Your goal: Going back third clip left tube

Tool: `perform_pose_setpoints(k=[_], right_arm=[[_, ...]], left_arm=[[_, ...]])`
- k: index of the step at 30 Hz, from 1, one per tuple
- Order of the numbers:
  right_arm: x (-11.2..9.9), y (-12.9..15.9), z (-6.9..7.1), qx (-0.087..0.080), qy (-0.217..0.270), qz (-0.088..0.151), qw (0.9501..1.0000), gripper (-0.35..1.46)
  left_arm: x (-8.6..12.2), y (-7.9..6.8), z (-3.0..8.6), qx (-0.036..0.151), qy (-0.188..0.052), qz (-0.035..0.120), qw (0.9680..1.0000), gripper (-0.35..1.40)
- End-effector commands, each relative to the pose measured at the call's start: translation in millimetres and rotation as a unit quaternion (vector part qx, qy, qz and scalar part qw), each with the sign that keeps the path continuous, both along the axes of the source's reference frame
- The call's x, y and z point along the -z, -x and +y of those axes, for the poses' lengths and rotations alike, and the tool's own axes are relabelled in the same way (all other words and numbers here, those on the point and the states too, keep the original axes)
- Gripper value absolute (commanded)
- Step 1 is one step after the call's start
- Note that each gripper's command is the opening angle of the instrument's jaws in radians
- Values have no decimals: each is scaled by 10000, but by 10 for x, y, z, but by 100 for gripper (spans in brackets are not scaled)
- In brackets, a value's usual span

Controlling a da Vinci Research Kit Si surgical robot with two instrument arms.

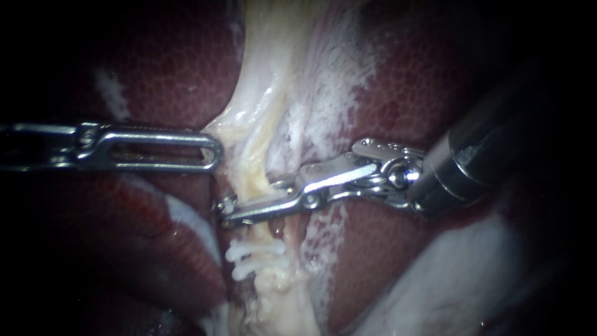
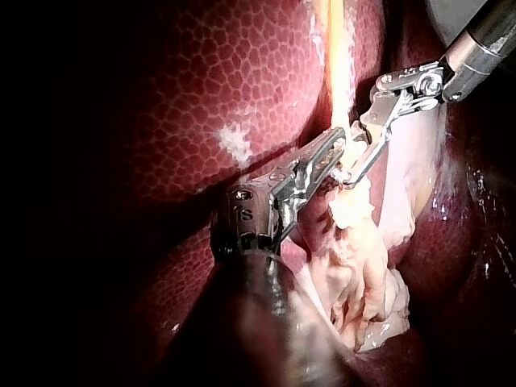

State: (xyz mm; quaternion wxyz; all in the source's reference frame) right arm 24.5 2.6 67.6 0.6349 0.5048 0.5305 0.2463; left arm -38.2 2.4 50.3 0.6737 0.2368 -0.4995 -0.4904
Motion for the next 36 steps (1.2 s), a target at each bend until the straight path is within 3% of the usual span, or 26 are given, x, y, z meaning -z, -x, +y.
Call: perform_pose_setpoints(k=[1, 11, 12, 14, 16, 21, 28, 36], right_arm=[[0, 0, 0, 0, 2, 1, 10000, -35], [0, 1, -2, 6, 33, 15, 10000, -35], [1, 1, -3, 8, 62, 26, 10000, -25], [5, 0, -6, 12, 255, 102, 9996, 12], [8, -1, -9, 15, 448, 177, 9988, 31], [16, -7, -13, 8, 803, 307, 9963, 55], [15, -7, -12, -85, 1162, 353, 9926, 60], [12, -2, -9, -105, 1775, 543, 9826, 60]], left_arm=[[0, 0, 0, 3, 2, 3, 10000, -35], [1, 0, 0, 5, 3, 4, 10000, -35], [1, 0, 0, 5, 3, 4, 10000, -35], [1, 0, -1, 3, 2, 3, 10000, -35], [1, -1, -1, 3, 2, 3, 10000, -35], [1, -1, 0, 3, 2, 3, 10000, -35], [1, -1, -1, 2, 2, 2, 10000, -35], [2, -1, -1, 3, 2, 3, 10000, -35]])
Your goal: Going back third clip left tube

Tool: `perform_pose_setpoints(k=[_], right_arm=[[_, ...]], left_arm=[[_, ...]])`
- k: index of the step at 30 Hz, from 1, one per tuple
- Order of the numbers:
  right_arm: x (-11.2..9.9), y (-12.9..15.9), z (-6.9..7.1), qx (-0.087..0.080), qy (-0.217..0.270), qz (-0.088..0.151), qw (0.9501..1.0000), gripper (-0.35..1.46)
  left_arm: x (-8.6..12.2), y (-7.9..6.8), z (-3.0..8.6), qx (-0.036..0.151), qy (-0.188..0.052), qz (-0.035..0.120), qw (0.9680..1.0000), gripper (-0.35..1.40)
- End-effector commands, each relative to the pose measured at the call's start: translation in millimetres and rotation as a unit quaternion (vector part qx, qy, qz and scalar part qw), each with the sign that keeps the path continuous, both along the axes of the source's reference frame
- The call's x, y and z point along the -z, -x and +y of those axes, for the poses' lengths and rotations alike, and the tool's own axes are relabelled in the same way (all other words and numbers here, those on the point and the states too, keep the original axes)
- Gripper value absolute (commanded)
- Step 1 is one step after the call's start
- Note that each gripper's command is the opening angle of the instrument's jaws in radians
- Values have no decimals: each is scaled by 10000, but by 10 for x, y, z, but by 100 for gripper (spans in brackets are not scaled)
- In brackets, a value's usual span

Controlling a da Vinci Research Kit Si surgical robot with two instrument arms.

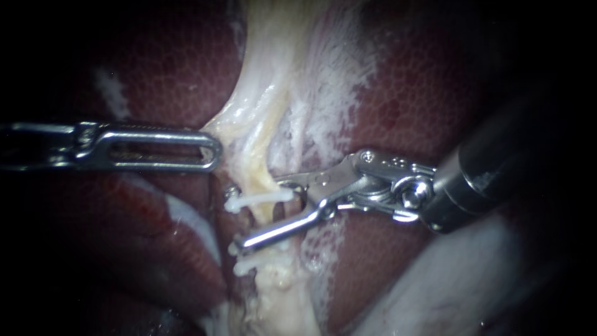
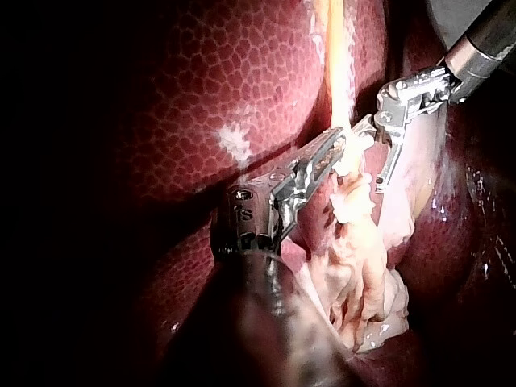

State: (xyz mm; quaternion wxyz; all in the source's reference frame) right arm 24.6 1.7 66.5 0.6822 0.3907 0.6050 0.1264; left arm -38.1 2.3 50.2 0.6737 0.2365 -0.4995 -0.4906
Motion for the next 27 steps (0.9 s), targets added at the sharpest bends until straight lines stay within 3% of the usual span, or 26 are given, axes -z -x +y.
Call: perform_pose_setpoints(k=[1, 9, 27], right_arm=[[0, 1, 0, 4, 105, 37, 9999, 60], [-3, 8, 2, 3, 499, 160, 9986, 60], [-4, 16, 2, -33, 558, 146, 9983, 60]], left_arm=[[0, 0, 0, 0, 0, 1, 10000, -35], [1, 0, 0, 0, 0, 1, 10000, -35], [2, 1, 0, 4, 0, 4, 10000, -35]])
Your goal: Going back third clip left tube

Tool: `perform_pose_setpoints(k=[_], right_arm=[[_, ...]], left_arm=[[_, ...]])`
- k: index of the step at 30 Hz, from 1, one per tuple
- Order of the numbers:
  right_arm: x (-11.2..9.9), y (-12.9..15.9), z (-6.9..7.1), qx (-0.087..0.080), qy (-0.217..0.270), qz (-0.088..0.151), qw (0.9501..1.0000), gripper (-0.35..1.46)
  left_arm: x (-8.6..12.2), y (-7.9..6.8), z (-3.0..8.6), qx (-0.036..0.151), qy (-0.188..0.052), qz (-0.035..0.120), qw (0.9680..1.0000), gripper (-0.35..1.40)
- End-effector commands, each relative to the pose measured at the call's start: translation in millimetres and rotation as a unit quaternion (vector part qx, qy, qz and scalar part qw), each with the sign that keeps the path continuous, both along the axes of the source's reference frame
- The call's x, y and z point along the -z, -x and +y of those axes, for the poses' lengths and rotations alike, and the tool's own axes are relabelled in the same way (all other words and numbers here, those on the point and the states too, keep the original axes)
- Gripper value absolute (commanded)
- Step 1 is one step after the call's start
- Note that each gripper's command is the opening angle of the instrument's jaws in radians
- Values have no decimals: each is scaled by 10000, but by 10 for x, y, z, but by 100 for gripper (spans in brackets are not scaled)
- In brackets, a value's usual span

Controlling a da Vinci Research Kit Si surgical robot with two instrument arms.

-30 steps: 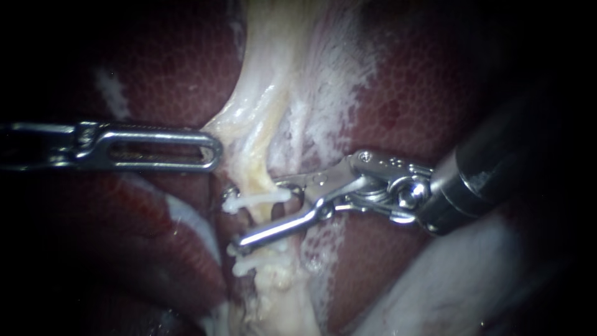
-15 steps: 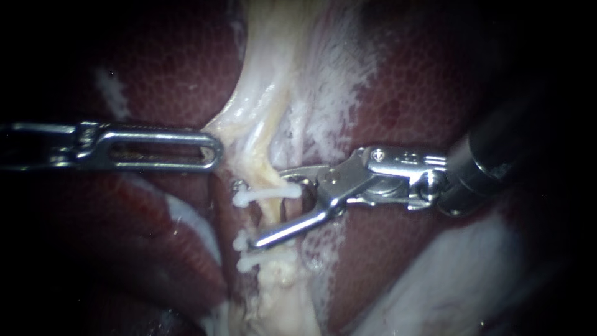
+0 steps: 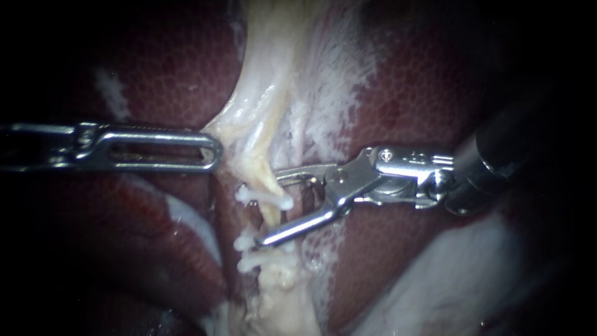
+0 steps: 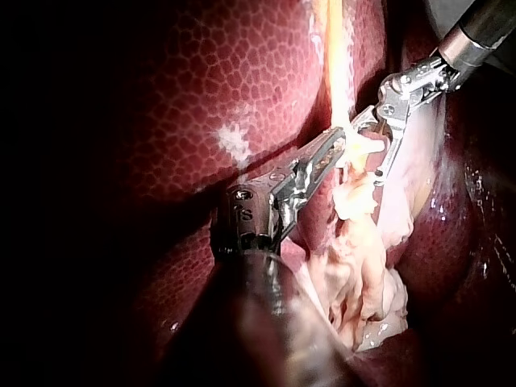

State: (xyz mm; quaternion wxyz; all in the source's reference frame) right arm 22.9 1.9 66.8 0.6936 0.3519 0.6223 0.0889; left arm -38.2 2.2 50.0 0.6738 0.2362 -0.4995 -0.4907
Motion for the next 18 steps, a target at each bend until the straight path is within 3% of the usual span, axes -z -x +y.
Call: perform_pose_setpoints(k=[1, 8, 13, 18], right_arm=[[0, -2, -1, -3, 0, -2, 10000, 60], [4, -18, -12, 130, -118, 30, 9998, 60], [18, -25, -24, 327, -389, 206, 9985, 58], [25, -35, -28, 401, -440, 277, 9978, 58]], left_arm=[[0, 1, 0, 3, -1, 1, 10000, -35], [-1, 1, 0, -6, -3, -7, 10000, -35], [-1, 2, 0, -6, -2, -7, 10000, -35], [-1, 2, 0, -4, -2, -5, 10000, -35]])
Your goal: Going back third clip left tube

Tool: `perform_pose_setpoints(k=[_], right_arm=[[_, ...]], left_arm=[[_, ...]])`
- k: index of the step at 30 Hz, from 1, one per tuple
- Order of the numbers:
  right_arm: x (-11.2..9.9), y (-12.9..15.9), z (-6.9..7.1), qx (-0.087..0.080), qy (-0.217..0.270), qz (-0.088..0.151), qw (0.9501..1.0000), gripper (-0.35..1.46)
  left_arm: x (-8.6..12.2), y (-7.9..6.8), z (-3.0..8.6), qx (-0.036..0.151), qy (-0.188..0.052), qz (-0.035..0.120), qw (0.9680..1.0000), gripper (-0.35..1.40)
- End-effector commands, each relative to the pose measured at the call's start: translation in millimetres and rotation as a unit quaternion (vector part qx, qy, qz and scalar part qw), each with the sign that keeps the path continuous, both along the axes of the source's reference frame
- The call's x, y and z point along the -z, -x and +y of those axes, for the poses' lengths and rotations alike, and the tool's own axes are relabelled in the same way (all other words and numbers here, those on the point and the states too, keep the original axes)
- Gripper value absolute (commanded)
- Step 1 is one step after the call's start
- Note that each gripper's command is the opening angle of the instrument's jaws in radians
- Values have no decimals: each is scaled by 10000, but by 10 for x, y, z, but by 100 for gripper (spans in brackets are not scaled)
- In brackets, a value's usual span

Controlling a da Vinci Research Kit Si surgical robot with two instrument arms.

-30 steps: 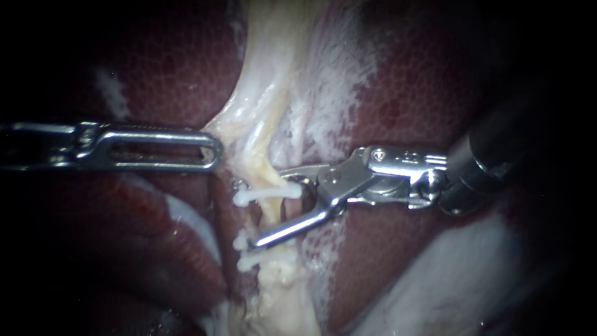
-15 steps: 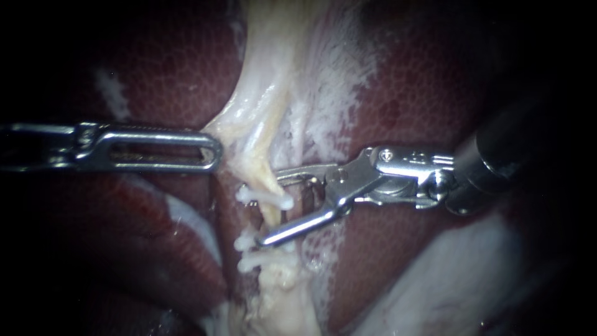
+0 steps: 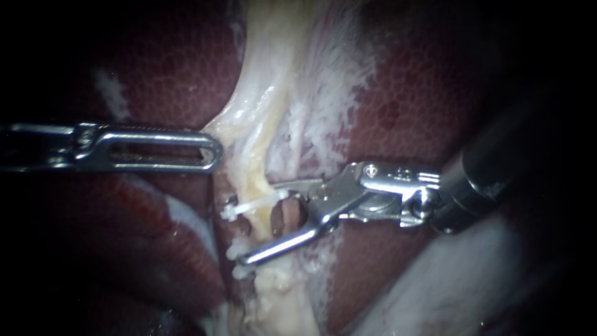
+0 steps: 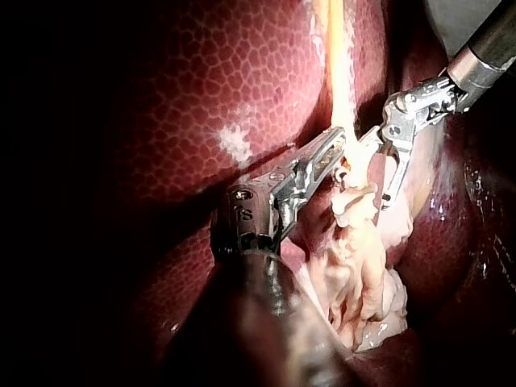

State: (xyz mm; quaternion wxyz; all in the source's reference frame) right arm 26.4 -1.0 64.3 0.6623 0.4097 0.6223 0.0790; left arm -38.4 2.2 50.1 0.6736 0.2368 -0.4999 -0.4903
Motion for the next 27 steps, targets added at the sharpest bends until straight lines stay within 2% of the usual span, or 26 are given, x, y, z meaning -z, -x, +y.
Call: perform_pose_setpoints(k=[1, 18, 27], right_arm=[[-1, -1, 1, -2, 9, -4, 10000, 58], [-29, -1, 12, -131, 60, -94, 9999, 60], [-35, 19, 23, -222, 64, -157, 9996, 60]], left_arm=[[0, 0, 0, 0, -1, 3, 10000, -35], [0, 0, 0, 1, -1, 3, 10000, -35], [0, -1, -1, 0, -1, 3, 10000, -35]])
